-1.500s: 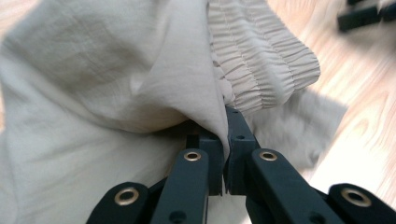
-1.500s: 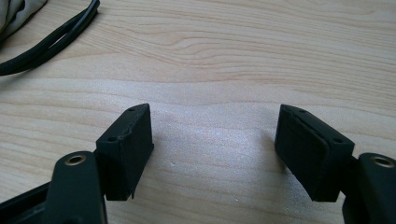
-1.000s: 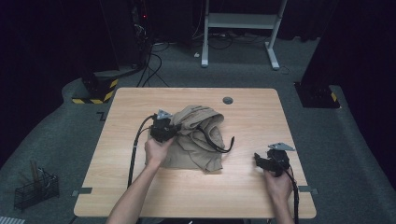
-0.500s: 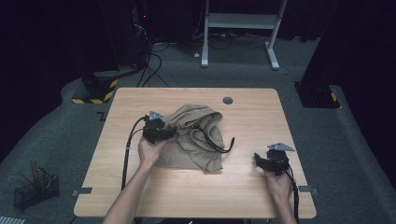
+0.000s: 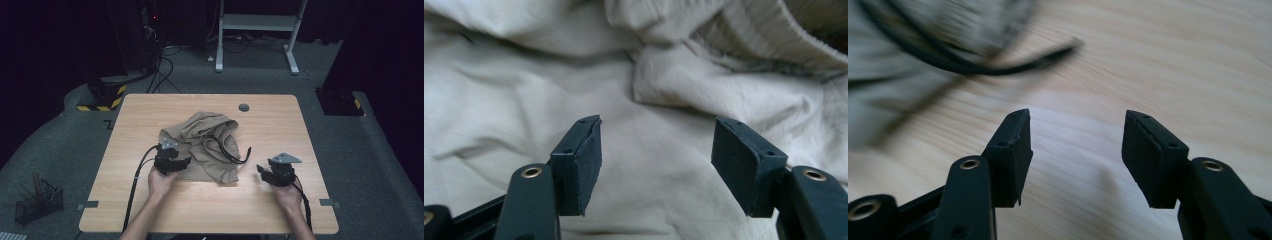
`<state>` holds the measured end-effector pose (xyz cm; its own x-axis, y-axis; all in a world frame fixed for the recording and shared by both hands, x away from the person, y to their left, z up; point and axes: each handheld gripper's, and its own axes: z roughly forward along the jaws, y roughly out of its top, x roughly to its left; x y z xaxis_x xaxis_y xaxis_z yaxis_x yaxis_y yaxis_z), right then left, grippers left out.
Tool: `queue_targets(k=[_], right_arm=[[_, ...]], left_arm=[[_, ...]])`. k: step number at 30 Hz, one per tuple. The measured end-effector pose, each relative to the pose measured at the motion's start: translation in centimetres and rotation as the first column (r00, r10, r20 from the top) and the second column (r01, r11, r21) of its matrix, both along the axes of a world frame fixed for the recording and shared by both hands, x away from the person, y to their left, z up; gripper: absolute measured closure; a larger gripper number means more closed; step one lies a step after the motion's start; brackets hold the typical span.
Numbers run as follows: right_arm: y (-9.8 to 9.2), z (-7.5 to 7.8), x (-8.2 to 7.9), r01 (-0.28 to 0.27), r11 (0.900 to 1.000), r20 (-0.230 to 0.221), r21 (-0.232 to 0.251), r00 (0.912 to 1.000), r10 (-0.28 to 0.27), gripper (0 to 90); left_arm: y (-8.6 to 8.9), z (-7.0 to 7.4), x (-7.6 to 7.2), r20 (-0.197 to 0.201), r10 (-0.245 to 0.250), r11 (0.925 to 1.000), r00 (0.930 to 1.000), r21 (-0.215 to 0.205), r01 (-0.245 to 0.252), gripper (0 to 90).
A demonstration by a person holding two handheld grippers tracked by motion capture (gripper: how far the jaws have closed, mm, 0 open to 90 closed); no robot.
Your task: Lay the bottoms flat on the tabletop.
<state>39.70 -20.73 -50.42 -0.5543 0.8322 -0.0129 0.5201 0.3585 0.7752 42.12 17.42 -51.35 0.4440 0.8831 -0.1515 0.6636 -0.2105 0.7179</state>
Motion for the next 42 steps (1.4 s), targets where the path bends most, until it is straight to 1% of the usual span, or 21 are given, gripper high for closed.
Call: queue_targets(k=[2, 4, 5, 7, 8, 10, 12, 14, 15, 17, 20, 23, 24, 26, 28, 30, 32, 33, 36, 39, 42], right_arm=[[1.5, 0.5, 0.0, -0.063, 0.998, 0.015, -0.002, 0.9979, 0.063, 42.7], [2.9, 0.7, 0.3, -0.116, 0.993, 0.021, -0.001, 0.9930, 0.116, 41.5], [3.5, 0.8, 0.4, -0.138, 0.990, 0.025, -0.010, 0.9901, 0.138, 40.8], [4.8, 0.7, 0.9, -0.177, 0.984, 0.021, -0.017, 0.9839, 0.178, 39.0], [5.3, 0.6, 1.1, -0.191, 0.981, 0.015, -0.017, 0.9814, 0.191, 37.9], [6.3, 0.5, 1.5, -0.205, 0.978, 0.029, -0.032, 0.9781, 0.206, 37.6], [7.2, 0.5, 2.0, -0.215, 0.976, 0.031, -0.037, 0.9759, 0.216, 38.1], [7.9, 0.4, 2.4, -0.220, 0.974, 0.034, -0.057, 0.9744, 0.222, 45.3], [8.1, 0.4, 2.5, -0.223, 0.973, 0.047, -0.061, 0.9730, 0.226, 49.5], [8.2, 0.5, 2.8, -0.226, 0.973, 0.036, -0.054, 0.9730, 0.228, 58.0], [7.7, 1.0, 3.0, -0.232, 0.972, 0.039, -0.032, 0.9718, 0.233, 69.5], [7.1, 1.7, 2.8, -0.252, 0.968, 0.052, -0.004, 0.9665, 0.251, 76.9], [6.8, 1.9, 2.7, -0.249, 0.968, 0.058, 0.002, 0.9669, 0.249, 78.4], [6.2, 2.6, 2.8, -0.236, 0.971, 0.074, 0.026, 0.9696, 0.233, 79.6], [5.4, 3.3, 3.2, -0.206, 0.977, 0.090, 0.054, 0.9755, 0.201, 80.1], [4.6, 3.9, 3.9, -0.164, 0.983, 0.083, 0.080, 0.9841, 0.157, 80.3], [3.7, 4.4, 4.7, -0.121, 0.988, 0.084, 0.097, 0.9900, 0.113, 80.4], [3.4, 4.6, 5.2, -0.094, 0.990, 0.074, 0.107, 0.9935, 0.086, 80.4], [2.2, 4.7, 6.7, -0.017, 0.992, 0.068, 0.128, 0.9976, 0.008, 80.5], [1.4, 3.7, 8.5, 0.065, 0.993, 0.009, 0.102, 0.9978, -0.066, 80.5], [0.9, 1.8, 10.2, 0.133, 0.988, -0.059, 0.079, 0.9899, -0.129, 80.3]], left_arm=[[-0.3, -0.4, 0.0, -0.007, 0.005, 1.0000, 1.0000, 0.008, -0.005, 37.0], [-0.6, -0.5, 0.0, 0.008, 0.004, 0.9996, 1.0000, 0.027, -0.004, 36.6], [-0.7, -0.5, 0.0, 0.010, 0.007, 0.9995, 0.9999, 0.030, -0.007, 36.5], [-0.9, -0.6, -0.1, 0.023, 0.004, 0.9990, 0.9997, 0.045, -0.005, 36.5], [-1.0, -0.7, -0.2, 0.032, 0.007, 0.9985, 0.9995, 0.053, -0.008, 36.5], [-1.3, -1.0, -0.6, 0.063, 0.015, 0.9976, 0.9979, 0.067, -0.019, 36.5], [-1.8, -1.2, -1.2, 0.099, -0.004, 0.9928, 0.9951, 0.120, -0.008, 37.9], [-1.9, -1.2, -1.7, 0.102, -0.026, 0.9935, 0.9945, 0.113, 0.014, 40.1], [-1.8, -1.2, -1.9, 0.106, -0.036, 0.9935, 0.9937, 0.112, 0.024, 40.8], [-1.6, -1.3, -2.2, 0.112, -0.039, 0.9944, 0.9930, 0.102, 0.028, 42.4], [-1.7, -1.2, -2.7, 0.112, -0.058, 0.9928, 0.9921, 0.111, 0.045, 43.0], [-1.7, -1.3, -3.2, 0.112, -0.075, 0.9924, 0.9909, 0.106, 0.063, 43.1], [-1.7, -1.3, -3.4, 0.113, -0.081, 0.9918, 0.9903, 0.108, 0.069, 43.1], [-1.7, -1.3, -3.9, 0.114, -0.091, 0.9912, 0.9892, 0.106, 0.079, 43.3], [-1.7, -1.3, -4.3, 0.114, -0.105, 0.9898, 0.9879, 0.108, 0.093, 43.3], [-1.7, -1.3, -4.6, 0.112, -0.117, 0.9889, 0.9869, 0.106, 0.105, 43.4], [-1.6, -1.3, -4.8, 0.114, -0.124, 0.9882, 0.9857, 0.104, 0.112, 43.7], [-1.6, -1.3, -4.9, 0.116, -0.126, 0.9880, 0.9852, 0.104, 0.114, 43.8], [-1.5, -1.3, -5.0, 0.115, -0.128, 0.9882, 0.9851, 0.098, 0.117, 44.2], [-1.5, -1.3, -5.0, 0.115, -0.131, 0.9878, 0.9847, 0.100, 0.120, 44.3], [-1.5, -1.3, -5.0, 0.113, -0.130, 0.9883, 0.9851, 0.095, 0.119, 44.3]])
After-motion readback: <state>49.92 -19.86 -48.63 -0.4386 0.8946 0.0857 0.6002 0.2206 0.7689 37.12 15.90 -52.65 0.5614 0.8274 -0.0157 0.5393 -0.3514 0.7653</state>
